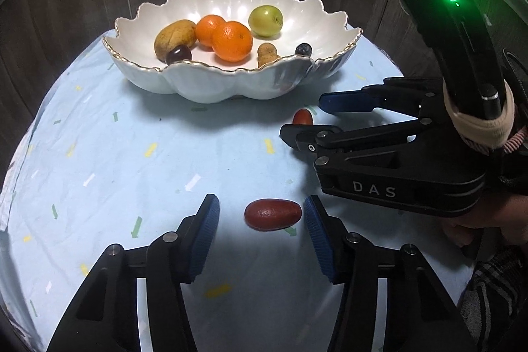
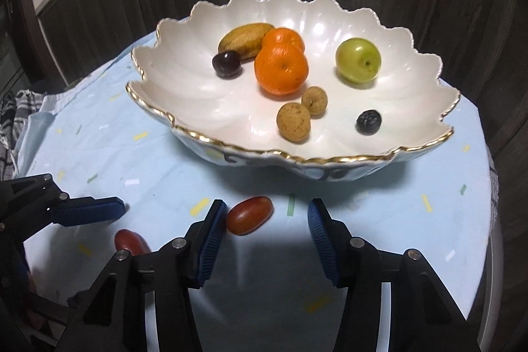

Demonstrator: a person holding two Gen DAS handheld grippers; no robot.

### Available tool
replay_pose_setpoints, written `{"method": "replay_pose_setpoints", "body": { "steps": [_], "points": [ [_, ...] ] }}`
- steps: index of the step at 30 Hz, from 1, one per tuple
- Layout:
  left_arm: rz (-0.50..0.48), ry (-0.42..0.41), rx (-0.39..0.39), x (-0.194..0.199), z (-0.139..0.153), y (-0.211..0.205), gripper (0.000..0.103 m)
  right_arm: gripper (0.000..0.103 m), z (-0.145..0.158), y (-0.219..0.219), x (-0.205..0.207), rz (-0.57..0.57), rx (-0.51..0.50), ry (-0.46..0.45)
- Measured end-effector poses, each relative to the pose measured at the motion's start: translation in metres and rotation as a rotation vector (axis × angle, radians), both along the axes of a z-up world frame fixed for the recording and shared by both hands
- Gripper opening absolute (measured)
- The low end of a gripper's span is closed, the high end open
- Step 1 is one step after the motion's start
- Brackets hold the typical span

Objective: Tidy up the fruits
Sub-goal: 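Close the left tool on the oval red date while the right tool grasps the other red fruit, then carry the red date and red fruit over the white bowl with both tools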

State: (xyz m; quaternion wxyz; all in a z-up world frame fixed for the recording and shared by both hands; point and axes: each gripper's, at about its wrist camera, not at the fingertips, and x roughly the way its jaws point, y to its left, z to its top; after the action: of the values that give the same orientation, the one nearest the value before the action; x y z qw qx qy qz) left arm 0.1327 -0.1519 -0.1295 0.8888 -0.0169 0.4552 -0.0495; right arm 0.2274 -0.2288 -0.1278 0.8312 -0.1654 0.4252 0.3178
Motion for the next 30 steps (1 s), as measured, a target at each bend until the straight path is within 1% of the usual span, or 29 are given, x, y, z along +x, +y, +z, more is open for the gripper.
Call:
{"method": "replay_pose_setpoints", "body": {
  "steps": [3,5,6,8,11,20,30],
  "points": [
    [-0.006,-0.008,-0.005,0.0,0.0,0.0,0.04,0.051,0.0,0.0,-0.001,0.002,0.005,-0.004],
    [-0.022,-0.011,-0.012,0.001,0.0,-0.002,0.035,0.042,0.001,0.002,-0.003,0.013,0.006,-0.003],
    [-0.028,-0.013,-0.011,0.0,0.0,-0.003,0.033,0.04,0.001,0.003,-0.004,0.02,0.006,-0.004],
    [-0.033,-0.015,-0.014,0.0,0.0,-0.004,0.032,0.033,0.002,0.004,-0.005,0.029,0.01,0.001],
    [-0.037,-0.016,-0.025,0.0,0.001,-0.002,0.031,0.028,0.003,0.005,-0.006,0.03,0.013,0.01],
    [-0.052,-0.022,-0.028,-0.002,0.006,-0.002,0.03,0.026,0.006,0.004,-0.007,0.02,0.027,0.026],
    [-0.051,-0.016,-0.036,-0.009,0.016,0.008,0.03,0.026,0.02,-0.001,-0.018,-0.016,0.034,0.01]
  ]
}}
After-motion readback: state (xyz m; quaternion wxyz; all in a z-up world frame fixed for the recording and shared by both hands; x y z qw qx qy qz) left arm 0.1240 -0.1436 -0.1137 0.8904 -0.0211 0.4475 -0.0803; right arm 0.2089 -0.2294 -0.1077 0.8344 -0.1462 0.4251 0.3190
